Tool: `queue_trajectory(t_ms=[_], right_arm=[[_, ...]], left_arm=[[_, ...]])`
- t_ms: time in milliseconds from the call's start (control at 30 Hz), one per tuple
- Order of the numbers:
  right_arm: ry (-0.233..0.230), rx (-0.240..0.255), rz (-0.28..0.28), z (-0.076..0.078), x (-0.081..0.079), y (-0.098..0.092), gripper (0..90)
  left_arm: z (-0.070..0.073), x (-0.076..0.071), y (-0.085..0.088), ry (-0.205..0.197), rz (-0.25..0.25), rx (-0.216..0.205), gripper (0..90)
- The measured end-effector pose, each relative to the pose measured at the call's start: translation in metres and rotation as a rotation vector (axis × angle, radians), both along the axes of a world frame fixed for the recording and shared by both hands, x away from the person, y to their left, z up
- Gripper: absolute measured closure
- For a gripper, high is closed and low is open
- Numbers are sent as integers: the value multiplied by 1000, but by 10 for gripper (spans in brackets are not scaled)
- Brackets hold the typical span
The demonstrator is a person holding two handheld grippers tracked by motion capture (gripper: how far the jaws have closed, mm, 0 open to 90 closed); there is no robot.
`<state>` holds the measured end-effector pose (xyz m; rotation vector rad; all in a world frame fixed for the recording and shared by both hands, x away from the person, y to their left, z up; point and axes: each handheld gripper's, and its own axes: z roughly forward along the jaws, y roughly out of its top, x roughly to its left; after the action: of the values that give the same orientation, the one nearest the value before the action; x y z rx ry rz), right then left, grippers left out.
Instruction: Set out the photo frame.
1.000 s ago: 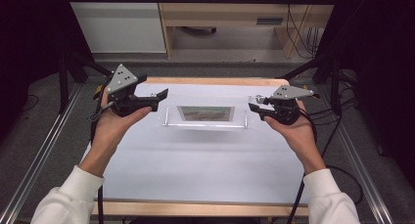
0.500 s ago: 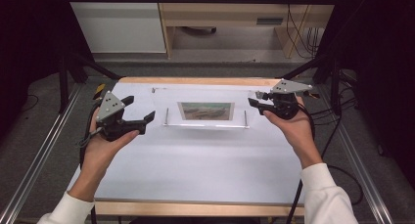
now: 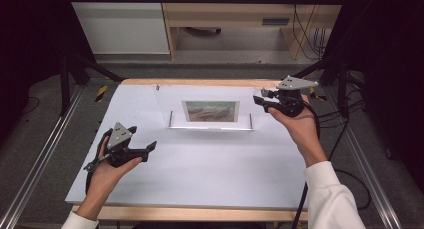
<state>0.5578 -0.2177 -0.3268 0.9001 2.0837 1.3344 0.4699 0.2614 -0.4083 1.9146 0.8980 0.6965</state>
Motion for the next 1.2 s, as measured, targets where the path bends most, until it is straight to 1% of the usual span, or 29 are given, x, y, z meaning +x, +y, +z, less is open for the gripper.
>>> queue_trajectory(t_ms=[33,67,200,300,333,400,433,500,633,767,800,900,933,1033,1067,1133,1200], right_arm=[[0,0,0,0,0,0,588],[1,12,-4,0,3,0,588],[1,22,-9,-1,7,0,587],[3,24,-14,0,12,-1,586],[8,34,-19,-1,14,-1,584],[15,46,-24,-1,20,-1,583],[19,48,-30,0,21,0,582],[22,49,-34,0,25,0,581],[32,54,-43,0,32,0,579],[39,63,-51,0,36,0,579],[43,73,-60,-1,38,0,578],[47,84,-63,-1,40,0,578],[52,94,-67,-2,44,-1,579],[57,98,-79,-2,48,0,578],[57,98,-79,-2,48,0,578],[64,113,-87,-3,51,0,579],[65,110,-85,-3,51,-1,579]], left_arm=[[-4,0,2,11,4,-3,127],[-9,-2,5,26,8,9,126],[-13,-5,10,31,19,14,125],[-16,-9,13,37,23,6,125],[-18,-10,14,40,23,6,124],[-23,-14,16,49,19,18,125],[-23,-14,16,49,19,18,125],[-28,-16,17,58,13,38,124],[-31,-16,17,68,13,43,120],[-33,-15,17,75,15,43,117],[-33,-15,17,77,15,40,117],[-34,-14,18,82,18,38,117],[-34,-14,19,84,20,37,117],[-34,-15,20,84,22,34,117],[-34,-15,21,86,20,39,117],[-34,-15,21,87,17,40,117],[-34,-15,21,87,16,40,117]])
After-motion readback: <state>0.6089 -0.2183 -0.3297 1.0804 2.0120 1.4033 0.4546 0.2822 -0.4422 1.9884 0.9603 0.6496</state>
